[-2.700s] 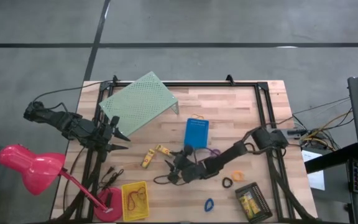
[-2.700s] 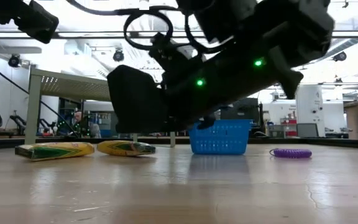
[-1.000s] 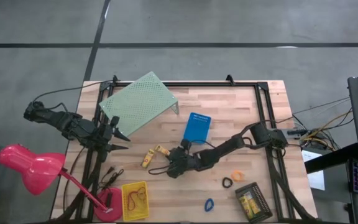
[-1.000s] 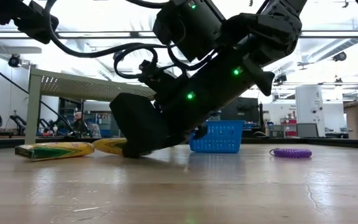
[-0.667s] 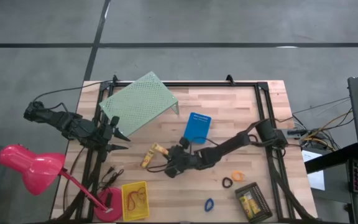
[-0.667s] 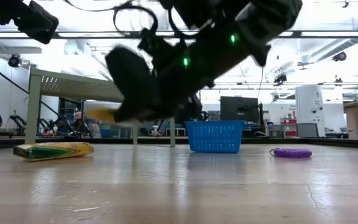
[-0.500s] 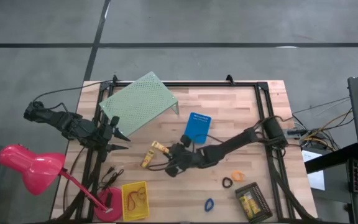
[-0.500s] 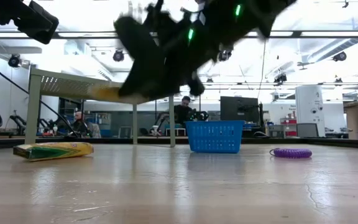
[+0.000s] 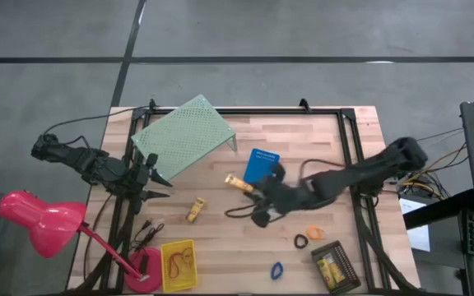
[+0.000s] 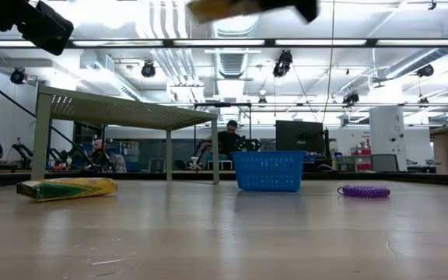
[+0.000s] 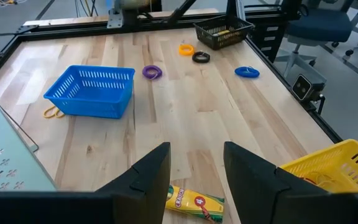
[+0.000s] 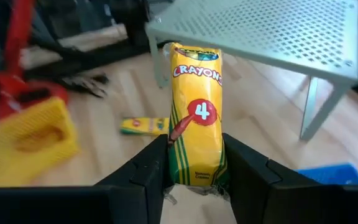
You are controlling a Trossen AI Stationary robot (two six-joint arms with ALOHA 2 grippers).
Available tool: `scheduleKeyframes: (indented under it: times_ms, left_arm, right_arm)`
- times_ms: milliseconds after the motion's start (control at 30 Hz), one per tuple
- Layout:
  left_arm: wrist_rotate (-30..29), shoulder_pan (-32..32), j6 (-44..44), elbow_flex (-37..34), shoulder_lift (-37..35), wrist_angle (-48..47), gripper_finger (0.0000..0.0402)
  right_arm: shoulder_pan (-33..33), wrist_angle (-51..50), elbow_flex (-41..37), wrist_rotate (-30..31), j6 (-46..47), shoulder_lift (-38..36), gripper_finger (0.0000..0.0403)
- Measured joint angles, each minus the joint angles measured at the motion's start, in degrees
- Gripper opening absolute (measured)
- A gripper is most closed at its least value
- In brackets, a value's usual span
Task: Pick & Place Office Desk Supplies
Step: Put the crayon box into the black basket
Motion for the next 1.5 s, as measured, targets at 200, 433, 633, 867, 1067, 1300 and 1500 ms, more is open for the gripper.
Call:
scheduleKeyframes:
  times_ms: [200,433,633,867,1067,1300,1500]
  left_arm:
    - [0.0,-0.01,0.13,0.0,0.02,-0.07,0.0154]
    - [0.0,0.0,0.13,0.0,0.0,-0.11,0.0154]
    - [0.0,0.0,0.11,0.0,0.0,-0.22,0.0154]
    - [0.0,0.01,0.11,0.0,0.02,-0.26,0.0154]
    - [0.0,0.02,0.11,0.0,0.0,-0.26,0.0154]
    - [0.0,-0.01,0.09,0.0,0.02,-0.26,0.0154]
    - [0.0,0.01,0.09,0.0,0.0,-0.26,0.0154]
  right_arm:
    - [3.69,-11.26,0.0,-3.13,13.2,-10.05,0.013]
    - [11.15,-23.53,0.0,-11.1,27.31,-16.84,0.0126]
    - [20.17,-30.66,0.0,-15.34,40.93,-18.03,0.0125]
    - [30.81,-37.45,-0.02,-17.75,60.84,-16.33,0.0125]
    - [38.85,-40.5,-0.02,-17.99,76.27,-12.43,0.0127]
    - [44.69,-43.49,-0.02,-22.35,91.5,-6.58,0.0127]
    - [45.27,-45.49,-0.02,-26.94,96.86,-1.26,0.0127]
